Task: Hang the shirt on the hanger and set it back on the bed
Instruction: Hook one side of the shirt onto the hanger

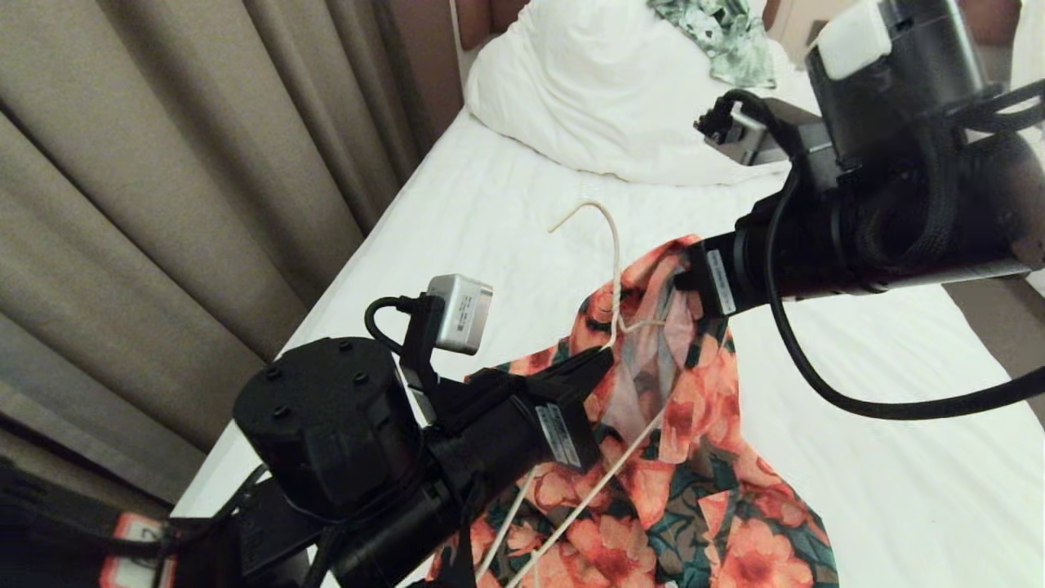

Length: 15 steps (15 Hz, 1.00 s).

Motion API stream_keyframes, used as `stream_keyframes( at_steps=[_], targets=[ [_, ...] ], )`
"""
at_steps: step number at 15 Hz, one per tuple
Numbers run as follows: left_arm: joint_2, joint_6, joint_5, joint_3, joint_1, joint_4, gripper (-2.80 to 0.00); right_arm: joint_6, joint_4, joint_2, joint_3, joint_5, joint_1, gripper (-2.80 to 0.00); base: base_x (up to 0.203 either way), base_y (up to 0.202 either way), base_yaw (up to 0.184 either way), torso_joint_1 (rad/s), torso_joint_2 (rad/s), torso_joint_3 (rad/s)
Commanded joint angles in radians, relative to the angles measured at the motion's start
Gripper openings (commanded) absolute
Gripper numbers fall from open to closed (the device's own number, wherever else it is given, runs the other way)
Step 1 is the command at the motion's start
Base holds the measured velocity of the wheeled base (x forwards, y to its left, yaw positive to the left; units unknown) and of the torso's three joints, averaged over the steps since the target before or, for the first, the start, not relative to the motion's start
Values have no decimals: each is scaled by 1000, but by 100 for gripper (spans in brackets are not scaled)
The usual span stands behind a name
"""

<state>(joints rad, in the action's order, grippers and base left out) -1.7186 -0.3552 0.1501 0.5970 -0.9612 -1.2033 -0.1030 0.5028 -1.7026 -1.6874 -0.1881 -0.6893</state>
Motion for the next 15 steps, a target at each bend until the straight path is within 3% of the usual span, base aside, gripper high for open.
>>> stream_keyframes(
  at_steps=[1, 3, 4, 11, 15],
  targets=[
    [-59, -7, -4, -16, 9, -135, -280, 17, 6, 19, -74, -1, -31, -280, 0, 0, 0, 0, 0, 0],
    [-111, -11, -10, -33, 19, -309, -280, 24, 48, 27, -118, -2, -77, -280, 0, 0, 0, 0, 0, 0],
    [-127, -11, -12, -45, 28, -327, -280, 26, 55, 29, -125, -2, -91, -280, 0, 0, 0, 0, 0, 0],
    [-19, -9, -26, -41, 57, -327, -280, 25, 65, 41, -169, -10, -205, -280, 0, 0, 0, 0, 0, 0],
    [17, -10, -34, -22, 92, -327, -280, 23, 56, 32, -192, 11, -200, -280, 0, 0, 0, 0, 0, 0]
  ],
)
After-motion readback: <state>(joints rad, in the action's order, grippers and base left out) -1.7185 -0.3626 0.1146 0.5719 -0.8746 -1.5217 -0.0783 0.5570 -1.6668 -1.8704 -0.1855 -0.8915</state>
